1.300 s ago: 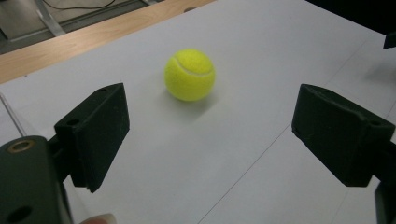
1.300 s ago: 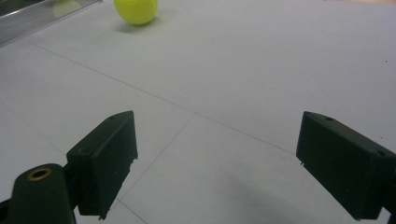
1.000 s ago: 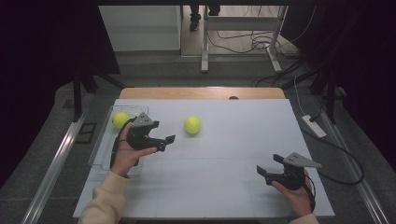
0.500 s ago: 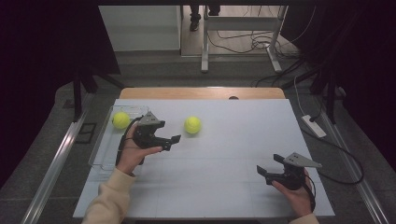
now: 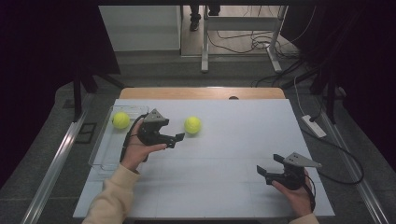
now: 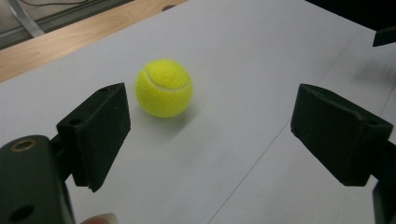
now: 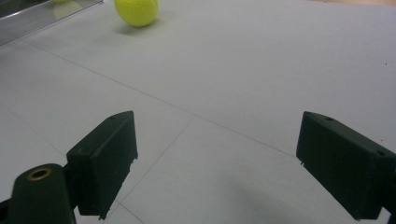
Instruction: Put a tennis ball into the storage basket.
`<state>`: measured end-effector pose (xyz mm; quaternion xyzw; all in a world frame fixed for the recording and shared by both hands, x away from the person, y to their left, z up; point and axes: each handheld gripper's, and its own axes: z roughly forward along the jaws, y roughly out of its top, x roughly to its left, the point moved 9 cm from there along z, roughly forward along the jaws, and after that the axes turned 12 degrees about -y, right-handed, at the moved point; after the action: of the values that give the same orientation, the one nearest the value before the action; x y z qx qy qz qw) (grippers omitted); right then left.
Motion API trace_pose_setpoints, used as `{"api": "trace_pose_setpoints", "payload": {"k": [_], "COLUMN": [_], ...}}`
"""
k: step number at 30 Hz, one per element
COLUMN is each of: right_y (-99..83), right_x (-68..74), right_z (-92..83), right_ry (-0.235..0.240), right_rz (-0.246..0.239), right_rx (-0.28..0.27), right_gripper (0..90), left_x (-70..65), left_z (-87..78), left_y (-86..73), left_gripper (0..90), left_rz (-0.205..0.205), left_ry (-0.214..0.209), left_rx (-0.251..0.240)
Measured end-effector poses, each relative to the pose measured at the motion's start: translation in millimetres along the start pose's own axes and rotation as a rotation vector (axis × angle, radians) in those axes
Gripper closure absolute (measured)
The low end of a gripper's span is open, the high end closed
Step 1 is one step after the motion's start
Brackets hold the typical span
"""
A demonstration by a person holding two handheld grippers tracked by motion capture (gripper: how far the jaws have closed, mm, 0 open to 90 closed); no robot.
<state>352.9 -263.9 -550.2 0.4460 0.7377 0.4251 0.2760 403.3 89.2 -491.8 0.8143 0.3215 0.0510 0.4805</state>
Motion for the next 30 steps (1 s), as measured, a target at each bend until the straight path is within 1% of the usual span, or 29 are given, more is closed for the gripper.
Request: {"api": "trace_pose_setpoints", "payload": {"k": [5,14,15,17,22,30], "right_y": [-0.2,0.8,0.9,1.0,1.1,0.9], "right_x": [0.3,0.3,0.4,0.7,0.7,0.7], "right_z": [0.0,-0.4,-0.4,-0.4,-0.3,-0.3], "right_ry": [-0.001,0.002,0.002,0.002,0.001,0.001], "right_rz": [-0.002,0.002,0.002,0.001,0.002,0.001], "right_rx": [0.002,-0.005,-0.005,-0.005,-0.004,-0.003], "right_gripper": [12.5,12.5,12.5,12.4,12.5,12.4], "left_x": [1.2,4.2,5.5,6.7,9.7,15.6], "left_z": [4.8,12.6,13.4,15.3,20.0,26.1], "left_y": [2.6,10.0,10.8,12.6,17.4,21.7], "left_gripper": [13.3,13.3,13.4,13.4,13.4,13.4], "left_rz": [0.004,0.009,0.017,0.019,0.010,0.001], "left_ry": [-0.001,0.010,0.015,0.018,0.013,0.020], "left_rx": [0.014,0.031,0.037,0.042,0.044,0.059]}}
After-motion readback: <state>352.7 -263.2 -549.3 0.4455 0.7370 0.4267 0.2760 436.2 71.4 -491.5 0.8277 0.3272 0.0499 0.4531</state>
